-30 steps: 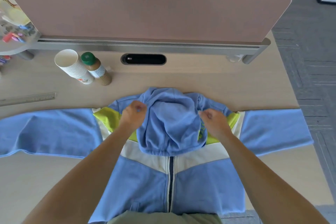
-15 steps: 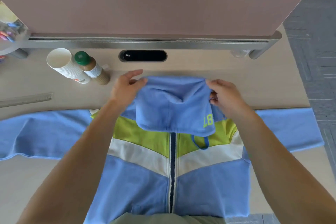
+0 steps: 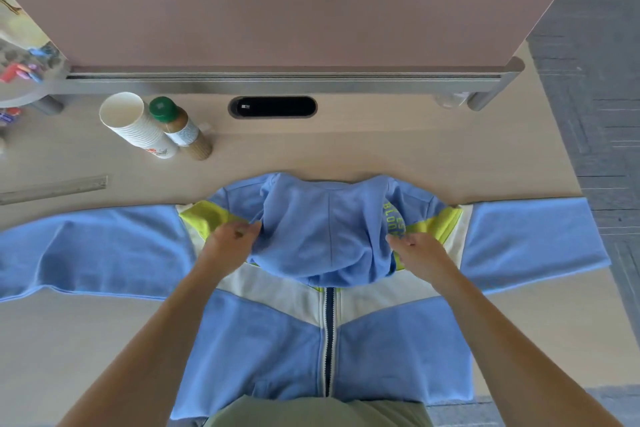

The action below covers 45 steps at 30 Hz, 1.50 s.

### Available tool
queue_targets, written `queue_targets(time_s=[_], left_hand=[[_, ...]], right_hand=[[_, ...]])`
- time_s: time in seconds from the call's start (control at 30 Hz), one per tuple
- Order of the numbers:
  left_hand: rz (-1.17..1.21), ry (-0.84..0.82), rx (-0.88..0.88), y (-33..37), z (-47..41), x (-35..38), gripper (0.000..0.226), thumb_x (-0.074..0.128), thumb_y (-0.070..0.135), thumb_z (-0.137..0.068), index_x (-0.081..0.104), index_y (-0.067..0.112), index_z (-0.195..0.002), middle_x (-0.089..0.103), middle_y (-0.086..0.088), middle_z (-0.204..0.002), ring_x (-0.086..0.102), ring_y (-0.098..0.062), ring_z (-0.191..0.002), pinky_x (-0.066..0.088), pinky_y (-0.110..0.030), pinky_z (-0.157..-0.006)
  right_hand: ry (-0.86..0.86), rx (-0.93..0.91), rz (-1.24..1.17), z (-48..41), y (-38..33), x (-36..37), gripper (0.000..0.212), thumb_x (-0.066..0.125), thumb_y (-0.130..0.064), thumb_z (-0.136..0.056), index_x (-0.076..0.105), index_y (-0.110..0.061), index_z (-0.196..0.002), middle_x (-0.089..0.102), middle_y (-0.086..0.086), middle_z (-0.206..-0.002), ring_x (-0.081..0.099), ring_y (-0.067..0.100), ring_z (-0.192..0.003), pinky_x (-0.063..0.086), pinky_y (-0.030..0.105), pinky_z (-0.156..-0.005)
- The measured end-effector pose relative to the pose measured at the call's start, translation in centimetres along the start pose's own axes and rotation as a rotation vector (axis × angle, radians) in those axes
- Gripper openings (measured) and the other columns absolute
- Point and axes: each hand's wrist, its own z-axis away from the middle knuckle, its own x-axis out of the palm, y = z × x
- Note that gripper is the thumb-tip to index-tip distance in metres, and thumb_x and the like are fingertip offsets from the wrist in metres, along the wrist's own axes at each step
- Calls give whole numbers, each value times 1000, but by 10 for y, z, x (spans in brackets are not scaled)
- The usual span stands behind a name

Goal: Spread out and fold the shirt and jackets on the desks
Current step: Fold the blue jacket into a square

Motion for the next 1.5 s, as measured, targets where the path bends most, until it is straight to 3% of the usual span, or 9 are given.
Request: queue_targets(time_s=[0.13,0.33,0.47,0.57,0.83,0.97,1.2,1.33,1.5], left_hand=[[104,-46,-267,-1,4,18,55,65,66,-80,63,12,-92,71,-10,-83,70,-31,-79,57,-34,-63],[763,71,-205,23,-3,24,22,74,31,-87,65,11,-91,64,-9,-87,62,-25,-77,59,-40,-71],[1576,-4,-172,34,-3,4,23,58,27,-100,64,9,-113,76,-6,-102,73,-17,-93,59,-31,-79],[1749,-32,-180,28,-7,3,25,50,27,-103,64,8,-113,75,-7,-105,72,-15,-96,54,-31,-91],[1276,-116,-451,2,-13,28,41,76,24,-87,60,6,-121,71,-14,-115,72,-29,-100,59,-41,-79],[1146,-78,-448,1,-15,29,26,69,18,-93,64,3,-113,72,-15,-111,70,-26,-98,57,-38,-77],[1366,6,-589,-1,-14,34,30,52,29,-103,58,12,-126,68,-6,-113,66,-25,-94,54,-43,-74],[1010,72,-585,-5,-2,39,38,58,47,-97,61,12,-113,65,-3,-96,66,-24,-86,58,-40,-77],[1030,-2,-438,-10,-1,36,37,68,47,-91,68,15,-109,74,-5,-109,71,-22,-98,58,-41,-85]], right_hand=[[29,204,-300,0,-17,17,51,64,-57,-86,65,-6,-82,65,10,-69,64,25,-61,49,30,-53],[75,84,-305,-15,-42,20,25,65,-21,-81,51,-12,-63,49,6,-59,50,23,-60,41,34,-59],[-3,45,-1211,-15,-54,-11,6,56,-10,-87,61,-11,-91,62,7,-82,58,19,-75,45,29,-65],[-143,49,-1517,-12,-44,-22,44,63,-16,-70,60,-4,-111,65,13,-104,61,26,-97,48,35,-79],[-75,352,-1291,-9,-27,5,11,54,-17,-84,65,-14,-86,68,5,-91,67,25,-83,57,34,-74],[-43,337,-1060,-8,-20,10,34,72,-33,-89,68,-13,-116,76,9,-104,72,31,-98,57,48,-89],[-29,308,-1370,-6,-8,8,32,54,-25,-100,67,-12,-126,69,8,-125,66,26,-114,55,40,-91],[-36,285,-1297,-5,-13,13,39,64,-48,-93,69,-13,-110,72,5,-99,70,23,-97,57,38,-80],[-88,228,-1012,-2,-14,18,37,72,-25,-91,68,-5,-121,74,11,-111,72,28,-100,57,42,-88]])
